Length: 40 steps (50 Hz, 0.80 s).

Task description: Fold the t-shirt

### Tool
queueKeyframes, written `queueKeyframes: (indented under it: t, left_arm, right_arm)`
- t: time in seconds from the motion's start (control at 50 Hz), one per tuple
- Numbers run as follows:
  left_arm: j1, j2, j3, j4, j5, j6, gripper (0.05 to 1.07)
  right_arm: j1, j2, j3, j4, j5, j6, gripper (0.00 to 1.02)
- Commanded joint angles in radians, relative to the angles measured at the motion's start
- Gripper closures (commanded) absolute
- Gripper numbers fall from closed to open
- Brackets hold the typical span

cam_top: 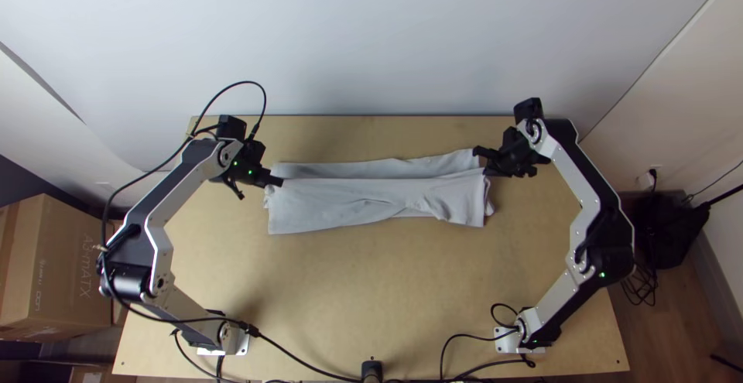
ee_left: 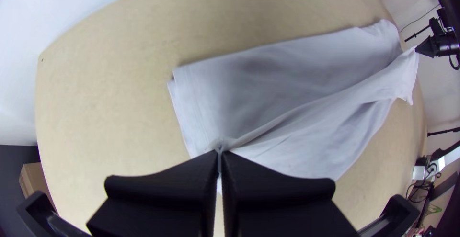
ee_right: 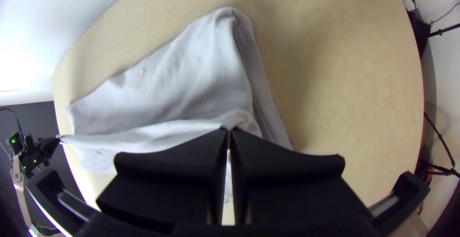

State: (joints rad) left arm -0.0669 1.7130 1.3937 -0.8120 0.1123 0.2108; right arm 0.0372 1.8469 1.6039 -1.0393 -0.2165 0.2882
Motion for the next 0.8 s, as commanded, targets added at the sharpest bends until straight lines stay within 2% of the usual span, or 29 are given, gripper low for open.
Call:
queueKeyframes:
  t: [0.0,0.2,0.22,0.28,0.3,0.34,0.38,0.44,0.48,0.6,0.66,0.7,0.78]
  left_arm:
    - [0.015,0.079,0.097,0.007,0.003,0.012,1.04]
    - [0.015,0.2,0.212,0.017,0.001,-0.025,1.03]
    - [0.015,0.211,0.226,0.017,-0.003,-0.04,0.93]
    - [0.015,0.221,0.248,0.016,-0.002,-0.053,0.48]
    - [0.015,0.221,0.255,0.019,-0.002,-0.06,0.39]
    - [0.018,0.226,0.278,0.02,0.001,-0.087,0.27]
    - [0.029,0.224,0.291,0.02,0.023,-0.102,0.11]
    - [0.056,0.204,0.289,0.043,0.087,-0.129,0.1]
    - [0.084,0.183,0.281,0.054,0.168,-0.148,0.1]
    - [0.156,0.1,0.238,0.066,0.306,-0.198,0.1]
    - [0.188,0.051,0.189,0.077,0.36,-0.212,0.1]
    - [0.213,0.02,0.149,0.085,0.403,-0.212,0.1]
    - [0.271,-0.015,0.076,0.091,0.527,-0.217,0.1]
  right_arm:
    - [0.003,0.095,0.116,0.004,0.012,0.031,1.0]
    - [0.021,0.253,0.297,-0.008,0.011,0.048,0.97]
    - [0.023,0.265,0.314,-0.008,0.011,0.048,0.89]
    - [0.02,0.284,0.349,-0.005,0.011,0.068,0.42]
    - [0.018,0.284,0.355,0.002,0.011,0.075,0.24]
    - [0.009,0.281,0.361,0.022,0.011,0.092,0.05]
    - [-0.007,0.264,0.358,0.047,0.012,0.118,0.03]
    - [-0.034,0.216,0.334,0.097,0.012,0.144,0.03]
    - [-0.059,0.175,0.307,0.127,0.012,0.164,0.03]
    - [-0.131,0.035,0.205,0.168,0.009,0.169,0.03]
    - [-0.174,-0.048,0.14,0.171,-0.018,0.169,0.03]
    - [-0.206,-0.1,0.097,0.171,-0.092,0.17,0.03]
    - [-0.278,-0.193,0.01,0.143,-0.333,0.184,0.03]
